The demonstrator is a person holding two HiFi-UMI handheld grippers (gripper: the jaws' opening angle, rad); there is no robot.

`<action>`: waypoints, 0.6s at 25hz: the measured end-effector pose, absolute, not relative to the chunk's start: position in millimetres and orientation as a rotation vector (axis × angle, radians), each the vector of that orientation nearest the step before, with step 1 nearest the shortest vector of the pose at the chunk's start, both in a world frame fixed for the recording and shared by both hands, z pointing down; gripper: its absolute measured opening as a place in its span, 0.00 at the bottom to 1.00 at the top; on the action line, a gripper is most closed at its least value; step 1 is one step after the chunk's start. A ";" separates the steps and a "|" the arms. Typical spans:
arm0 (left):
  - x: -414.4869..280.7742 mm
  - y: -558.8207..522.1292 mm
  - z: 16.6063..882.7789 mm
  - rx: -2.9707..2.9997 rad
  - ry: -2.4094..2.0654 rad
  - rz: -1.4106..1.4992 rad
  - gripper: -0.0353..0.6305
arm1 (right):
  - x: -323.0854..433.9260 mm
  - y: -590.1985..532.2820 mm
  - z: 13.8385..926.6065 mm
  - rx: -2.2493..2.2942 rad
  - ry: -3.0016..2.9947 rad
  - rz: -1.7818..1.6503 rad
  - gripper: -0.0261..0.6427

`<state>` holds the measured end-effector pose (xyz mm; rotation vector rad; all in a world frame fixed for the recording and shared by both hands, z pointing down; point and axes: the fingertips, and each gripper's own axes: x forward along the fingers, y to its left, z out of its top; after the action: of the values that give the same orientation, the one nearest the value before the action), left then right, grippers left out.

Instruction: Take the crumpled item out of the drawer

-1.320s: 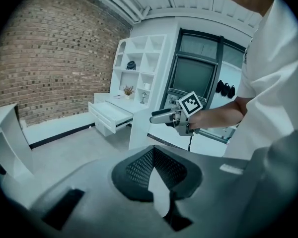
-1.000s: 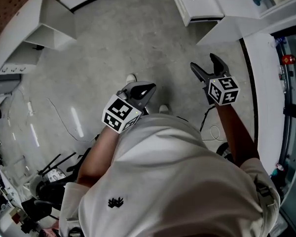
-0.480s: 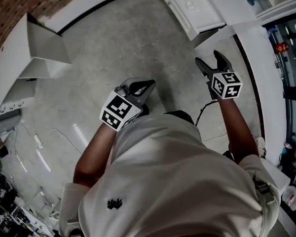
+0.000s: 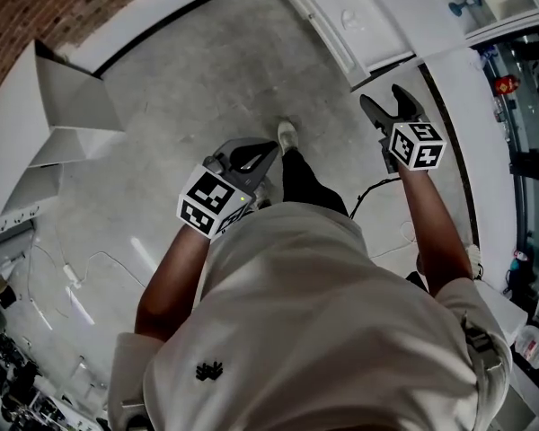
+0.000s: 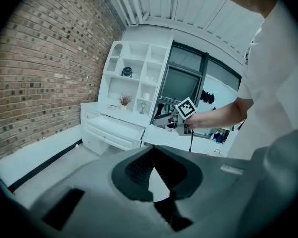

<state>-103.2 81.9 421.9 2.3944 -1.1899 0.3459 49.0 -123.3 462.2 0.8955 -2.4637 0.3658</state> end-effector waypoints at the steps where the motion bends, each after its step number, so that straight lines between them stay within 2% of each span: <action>1: -106.8 76.4 424.0 2.391 -1.188 0.349 0.06 | 47.0 -131.5 466.4 0.897 -2.458 0.370 0.63; 15: -174.9 -87.1 432.9 2.300 -1.248 0.412 0.06 | 4.8 -332.8 541.0 0.892 -2.359 0.402 0.61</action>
<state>-174.9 -87.1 432.9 2.3000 -1.2477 0.4117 4.8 -332.8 541.0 0.8917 -2.3588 0.4016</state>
